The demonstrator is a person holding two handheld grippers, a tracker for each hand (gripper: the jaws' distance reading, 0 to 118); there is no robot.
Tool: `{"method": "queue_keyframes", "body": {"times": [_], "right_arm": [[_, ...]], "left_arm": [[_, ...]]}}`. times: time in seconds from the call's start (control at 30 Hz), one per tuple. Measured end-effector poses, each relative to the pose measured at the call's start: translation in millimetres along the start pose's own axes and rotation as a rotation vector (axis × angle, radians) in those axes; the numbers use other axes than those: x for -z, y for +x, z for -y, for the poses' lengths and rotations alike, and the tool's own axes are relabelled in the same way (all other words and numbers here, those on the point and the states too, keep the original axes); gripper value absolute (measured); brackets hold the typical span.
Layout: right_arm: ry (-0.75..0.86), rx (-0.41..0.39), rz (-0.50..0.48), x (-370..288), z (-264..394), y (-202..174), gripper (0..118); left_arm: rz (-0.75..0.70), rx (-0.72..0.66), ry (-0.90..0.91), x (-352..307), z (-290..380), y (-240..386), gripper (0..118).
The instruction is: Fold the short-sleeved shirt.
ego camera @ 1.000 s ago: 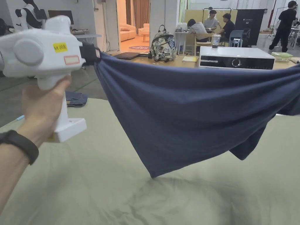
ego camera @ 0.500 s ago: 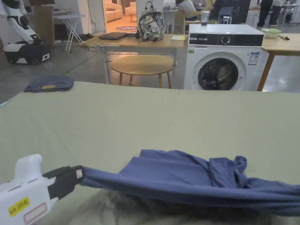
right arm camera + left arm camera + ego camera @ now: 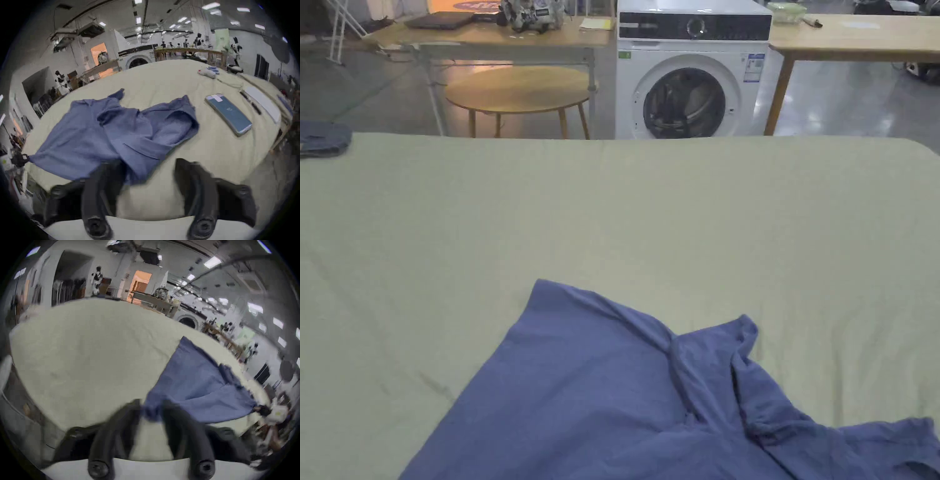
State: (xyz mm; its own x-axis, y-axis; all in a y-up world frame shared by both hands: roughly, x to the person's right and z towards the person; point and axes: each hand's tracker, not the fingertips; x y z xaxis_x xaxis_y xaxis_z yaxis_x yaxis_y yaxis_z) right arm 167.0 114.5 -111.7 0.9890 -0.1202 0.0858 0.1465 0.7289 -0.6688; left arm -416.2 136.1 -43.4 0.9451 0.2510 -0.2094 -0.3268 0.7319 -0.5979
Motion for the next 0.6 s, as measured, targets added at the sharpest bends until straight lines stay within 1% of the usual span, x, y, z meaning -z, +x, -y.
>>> {"method": "queue_keyframes", "body": {"times": [0.03, 0.1, 0.13, 0.2, 0.23, 0.27, 0.3, 0.33, 0.37, 0.4, 0.43, 0.47, 0.5, 0.57, 0.6], "right_arm": [[0.012, 0.011, -0.011, -6, 2, 2, 69], [0.049, 0.025, -0.027, -25, 1, 2, 69], [0.084, 0.024, -0.02, -34, -3, -3, 68], [0.134, 0.008, -0.061, -46, -15, -12, 67], [0.158, -0.014, -0.071, -51, -23, -17, 67], [0.186, -0.04, -0.082, -54, -31, -25, 62], [0.216, -0.072, -0.097, -58, -41, -34, 54], [0.245, -0.098, -0.101, -59, -51, -44, 45], [0.262, -0.111, -0.112, -59, -59, -52, 33], [0.279, -0.117, -0.139, -59, -68, -60, 20], [0.289, -0.119, -0.174, -57, -74, -67, 4], [0.3, -0.123, -0.196, -53, -77, -72, 0], [0.308, -0.134, -0.189, -50, -79, -76, 0], [0.301, -0.181, -0.137, -45, -87, -91, 0], [0.288, -0.193, -0.163, -44, -89, -94, 0]], "left_arm": [[-0.037, 0.066, 0.019, -3, -1, 6, 44], [-0.033, 0.117, 0.062, -13, -7, 16, 44], [-0.004, 0.124, 0.104, -18, -9, 16, 44], [0.041, 0.108, 0.173, -28, -21, 28, 44], [0.057, 0.116, 0.207, -32, -28, 36, 44], [0.07, 0.124, 0.244, -35, -35, 40, 44], [0.089, 0.134, 0.281, -39, -43, 49, 44], [0.116, 0.135, 0.315, -42, -51, 57, 39], [0.139, 0.139, 0.337, -44, -56, 63, 16], [0.164, 0.15, 0.368, -46, -64, 75, 0], [0.197, 0.159, 0.389, -46, -68, 80, 0], [0.199, 0.173, 0.405, -44, -70, 87, 0], [0.185, 0.18, 0.447, -44, -73, 91, 0], [0.22, 0.148, 0.348, -40, -77, 92, 0], [0.212, 0.145, 0.381, -42, -77, 93, 0]]}}
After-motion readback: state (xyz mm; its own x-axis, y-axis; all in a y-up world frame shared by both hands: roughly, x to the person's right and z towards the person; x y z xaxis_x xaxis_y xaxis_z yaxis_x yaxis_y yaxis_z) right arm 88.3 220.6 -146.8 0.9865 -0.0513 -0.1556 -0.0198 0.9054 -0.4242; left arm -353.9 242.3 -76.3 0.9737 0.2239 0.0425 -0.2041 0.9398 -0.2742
